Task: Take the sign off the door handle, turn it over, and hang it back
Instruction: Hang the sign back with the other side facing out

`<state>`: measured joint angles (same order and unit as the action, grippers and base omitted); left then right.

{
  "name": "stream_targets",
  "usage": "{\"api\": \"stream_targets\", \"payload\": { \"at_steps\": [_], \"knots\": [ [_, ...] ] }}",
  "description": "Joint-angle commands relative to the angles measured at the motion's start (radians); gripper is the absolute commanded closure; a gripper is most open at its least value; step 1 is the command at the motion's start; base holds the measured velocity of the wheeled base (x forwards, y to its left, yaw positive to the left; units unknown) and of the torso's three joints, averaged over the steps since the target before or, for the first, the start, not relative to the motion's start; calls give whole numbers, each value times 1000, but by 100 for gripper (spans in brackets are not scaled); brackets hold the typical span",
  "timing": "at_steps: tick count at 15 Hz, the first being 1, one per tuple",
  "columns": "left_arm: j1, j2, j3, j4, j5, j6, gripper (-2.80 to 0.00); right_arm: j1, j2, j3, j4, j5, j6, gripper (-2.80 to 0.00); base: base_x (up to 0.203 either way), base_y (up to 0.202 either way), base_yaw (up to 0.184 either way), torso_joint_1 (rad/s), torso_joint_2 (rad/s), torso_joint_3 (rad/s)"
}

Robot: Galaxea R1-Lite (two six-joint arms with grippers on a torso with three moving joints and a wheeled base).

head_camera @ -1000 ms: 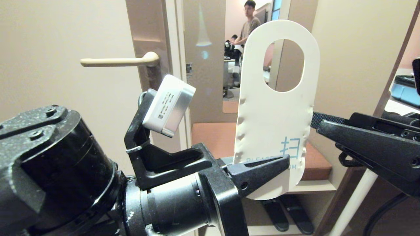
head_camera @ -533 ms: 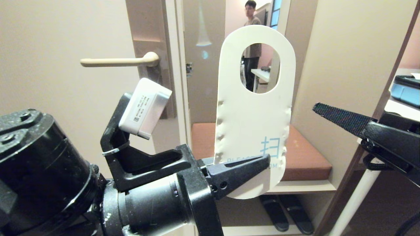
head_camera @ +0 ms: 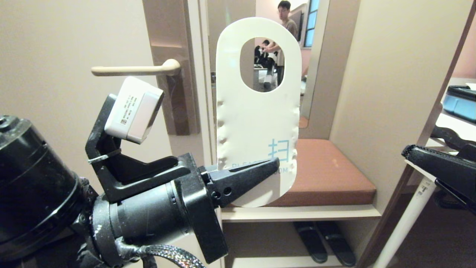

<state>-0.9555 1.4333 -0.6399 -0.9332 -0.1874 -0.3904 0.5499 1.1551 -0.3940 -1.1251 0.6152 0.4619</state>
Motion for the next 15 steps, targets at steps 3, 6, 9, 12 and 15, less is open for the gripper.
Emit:
{"api": "stream_targets", "payload": {
  "at_steps": [3,6,9,12,15],
  "knots": [
    [41,-29,5,-6,-1,-1,0,-49,19,33,-5,-45,-101,0,0,0,0,0,0,0],
    [76,-59,26,-6,-1,4,0,-179,36,88,-7,-113,-180,0,0,0,0,0,0,0],
    [108,-101,75,-6,-1,5,0,-372,25,177,-10,-137,-227,0,0,0,0,0,0,0],
    [136,-117,93,-6,-3,5,0,-429,-48,299,-19,-148,-249,0,0,0,0,0,0,0],
    [142,-126,103,-5,-3,5,0,-507,-71,391,-14,-246,-342,0,0,0,0,0,0,0]
  ]
}}
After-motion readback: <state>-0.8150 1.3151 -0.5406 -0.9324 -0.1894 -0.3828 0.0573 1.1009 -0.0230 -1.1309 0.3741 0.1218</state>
